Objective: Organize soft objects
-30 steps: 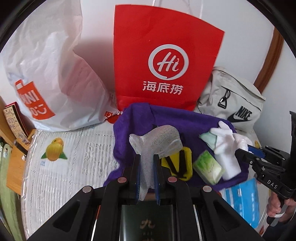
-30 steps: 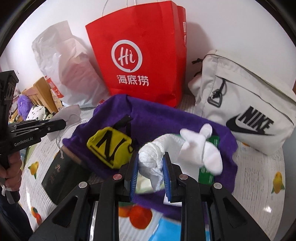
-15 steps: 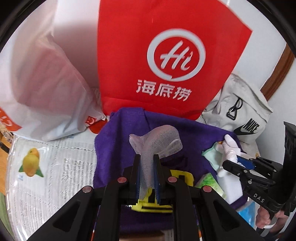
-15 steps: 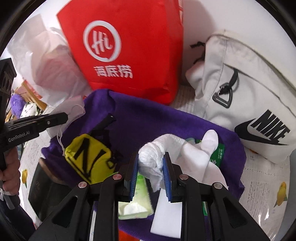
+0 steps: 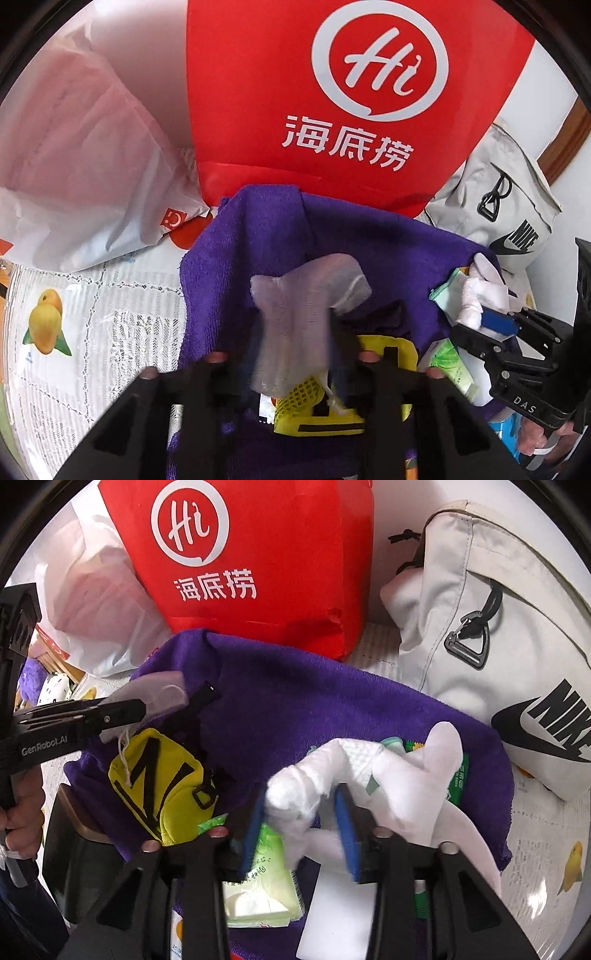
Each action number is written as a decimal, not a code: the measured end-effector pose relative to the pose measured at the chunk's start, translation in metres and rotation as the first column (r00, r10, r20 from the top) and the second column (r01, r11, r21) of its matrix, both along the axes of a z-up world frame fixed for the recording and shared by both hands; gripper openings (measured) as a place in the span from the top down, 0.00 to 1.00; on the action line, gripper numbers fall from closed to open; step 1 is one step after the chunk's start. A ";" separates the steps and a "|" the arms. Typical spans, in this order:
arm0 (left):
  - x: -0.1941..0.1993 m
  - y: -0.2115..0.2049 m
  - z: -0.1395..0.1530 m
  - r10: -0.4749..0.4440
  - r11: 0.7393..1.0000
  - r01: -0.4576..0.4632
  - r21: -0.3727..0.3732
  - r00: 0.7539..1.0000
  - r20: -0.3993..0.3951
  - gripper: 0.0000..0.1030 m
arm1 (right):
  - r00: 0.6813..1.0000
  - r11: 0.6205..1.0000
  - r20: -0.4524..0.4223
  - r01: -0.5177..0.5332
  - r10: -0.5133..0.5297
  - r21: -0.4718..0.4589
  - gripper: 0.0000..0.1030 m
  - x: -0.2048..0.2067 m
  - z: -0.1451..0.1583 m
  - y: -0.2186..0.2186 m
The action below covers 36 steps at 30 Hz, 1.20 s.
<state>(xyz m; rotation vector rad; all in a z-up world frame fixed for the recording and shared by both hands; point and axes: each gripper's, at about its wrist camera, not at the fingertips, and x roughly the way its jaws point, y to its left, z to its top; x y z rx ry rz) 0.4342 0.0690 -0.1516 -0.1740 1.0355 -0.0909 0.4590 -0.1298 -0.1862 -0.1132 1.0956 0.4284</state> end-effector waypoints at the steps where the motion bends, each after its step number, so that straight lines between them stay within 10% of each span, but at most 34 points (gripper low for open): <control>1: 0.000 -0.001 0.000 -0.004 1.000 0.004 0.002 1.000 -0.002 0.62 | 1.000 1.000 0.001 -0.004 0.004 -0.004 0.54 0.000 -0.001 0.002; 18: -0.008 -0.016 0.023 -0.020 0.999 0.021 0.050 1.000 -0.011 0.18 | 0.993 0.997 0.090 0.081 -0.079 -0.013 0.26 -0.035 0.037 -0.016; 36: -0.091 -0.035 0.078 -0.007 0.990 0.001 0.141 0.999 0.040 0.13 | 0.981 0.987 0.105 0.158 -0.162 0.041 0.26 -0.122 0.075 -0.044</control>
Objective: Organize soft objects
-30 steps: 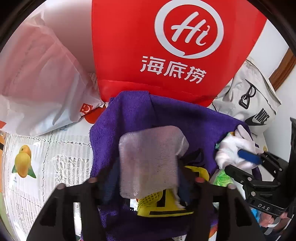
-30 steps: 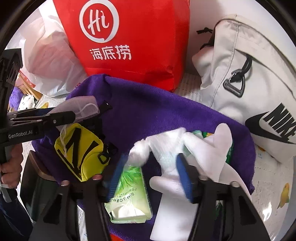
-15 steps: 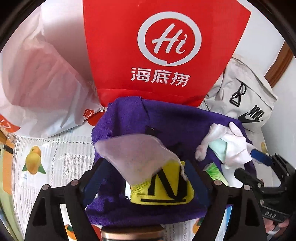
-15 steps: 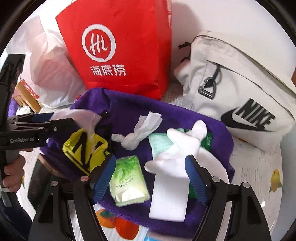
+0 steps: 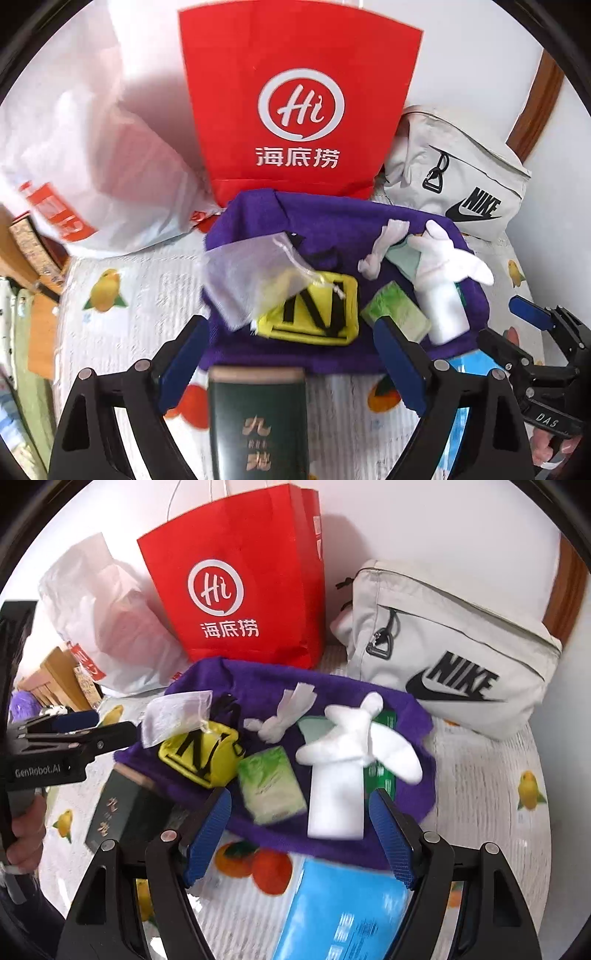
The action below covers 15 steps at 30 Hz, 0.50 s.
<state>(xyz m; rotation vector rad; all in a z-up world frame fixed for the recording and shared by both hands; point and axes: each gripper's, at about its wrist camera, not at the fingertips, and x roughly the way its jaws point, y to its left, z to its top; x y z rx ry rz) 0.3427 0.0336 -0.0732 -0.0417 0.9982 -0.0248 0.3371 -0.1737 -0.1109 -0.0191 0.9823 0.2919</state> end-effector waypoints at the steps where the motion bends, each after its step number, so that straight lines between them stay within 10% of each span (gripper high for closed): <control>1: -0.011 -0.001 0.003 0.004 1.000 -0.005 0.017 1.000 0.013 0.13 | 1.000 1.000 0.000 0.004 -0.004 0.003 0.26 -0.005 0.001 -0.001; 15: -0.160 -0.026 0.040 0.007 0.999 -0.014 0.043 0.988 0.157 0.01 | 0.992 0.996 0.086 0.091 -0.090 -0.003 0.05 -0.134 0.034 -0.022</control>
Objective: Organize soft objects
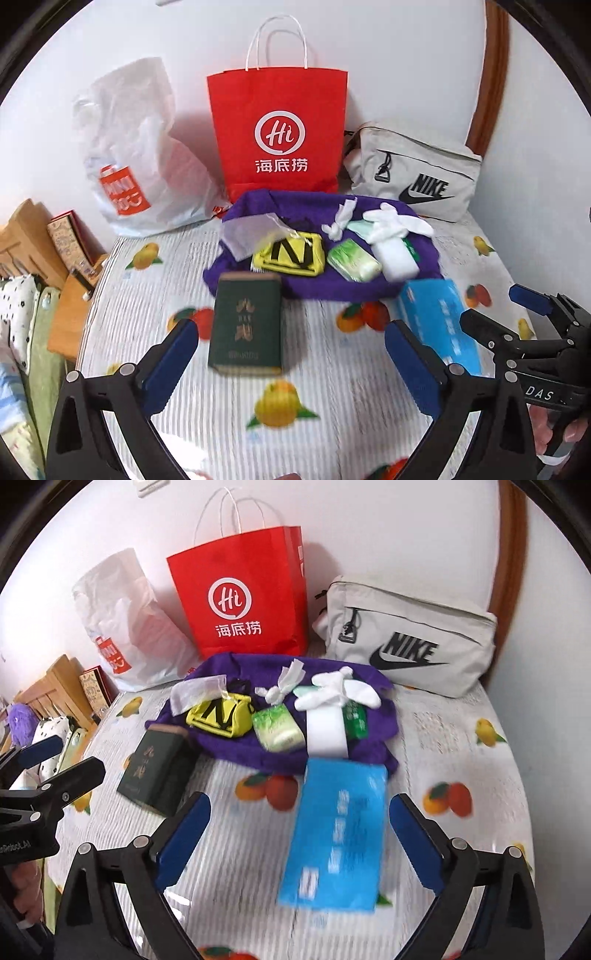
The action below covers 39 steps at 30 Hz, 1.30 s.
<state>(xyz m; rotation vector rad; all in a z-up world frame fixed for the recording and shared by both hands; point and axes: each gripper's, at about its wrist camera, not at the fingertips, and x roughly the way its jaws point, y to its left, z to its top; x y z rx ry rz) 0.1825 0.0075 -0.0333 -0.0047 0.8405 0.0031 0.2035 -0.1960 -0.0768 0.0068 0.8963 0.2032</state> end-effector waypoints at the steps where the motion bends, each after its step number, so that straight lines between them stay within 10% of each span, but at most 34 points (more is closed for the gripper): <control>1: -0.013 -0.001 0.001 0.002 1.000 -0.002 -0.003 1.000 0.005 0.01 | 1.000 1.000 0.007 0.005 -0.005 0.006 0.03 -0.009 0.002 -0.002; 16: -0.127 -0.018 0.003 0.000 1.000 0.000 -0.001 0.998 0.070 0.01 | 0.995 1.000 0.098 0.009 -0.010 0.005 0.00 -0.123 0.015 -0.016; 39: -0.163 -0.020 0.009 0.021 1.000 -0.022 0.010 0.993 0.113 0.01 | 0.989 1.000 0.146 -0.002 0.001 0.002 0.00 -0.162 0.020 -0.018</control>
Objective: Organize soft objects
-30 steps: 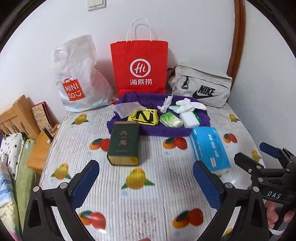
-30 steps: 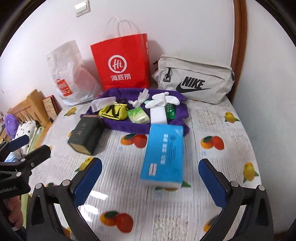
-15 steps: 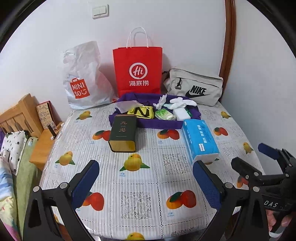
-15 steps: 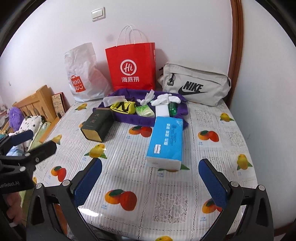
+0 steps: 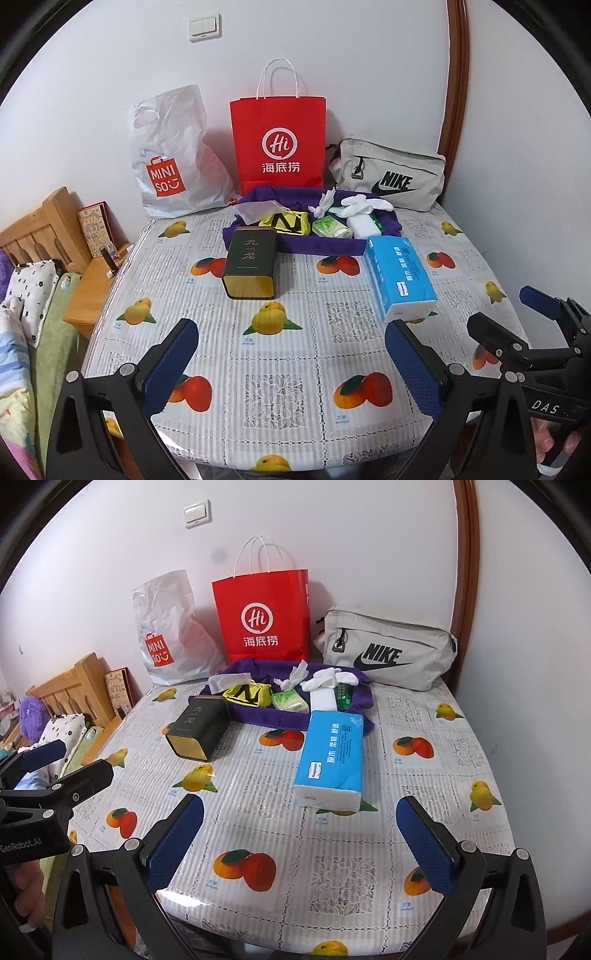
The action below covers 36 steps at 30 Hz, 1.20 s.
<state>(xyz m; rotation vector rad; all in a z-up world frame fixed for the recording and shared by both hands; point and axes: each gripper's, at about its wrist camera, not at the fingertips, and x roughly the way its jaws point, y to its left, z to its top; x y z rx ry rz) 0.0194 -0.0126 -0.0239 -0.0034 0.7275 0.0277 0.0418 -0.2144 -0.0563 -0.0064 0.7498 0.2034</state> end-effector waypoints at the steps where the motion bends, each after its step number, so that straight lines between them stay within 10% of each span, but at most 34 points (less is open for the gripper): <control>1: -0.001 0.000 0.000 -0.001 1.000 0.001 0.000 1.000 0.000 0.01 | 1.000 1.000 0.000 0.000 0.000 0.000 0.00 0.000 0.000 0.000; 36: -0.002 0.003 -0.001 -0.003 1.000 0.003 -0.001 1.000 -0.003 0.01 | 1.000 1.000 0.003 0.004 -0.004 0.000 0.00 -0.003 0.002 0.001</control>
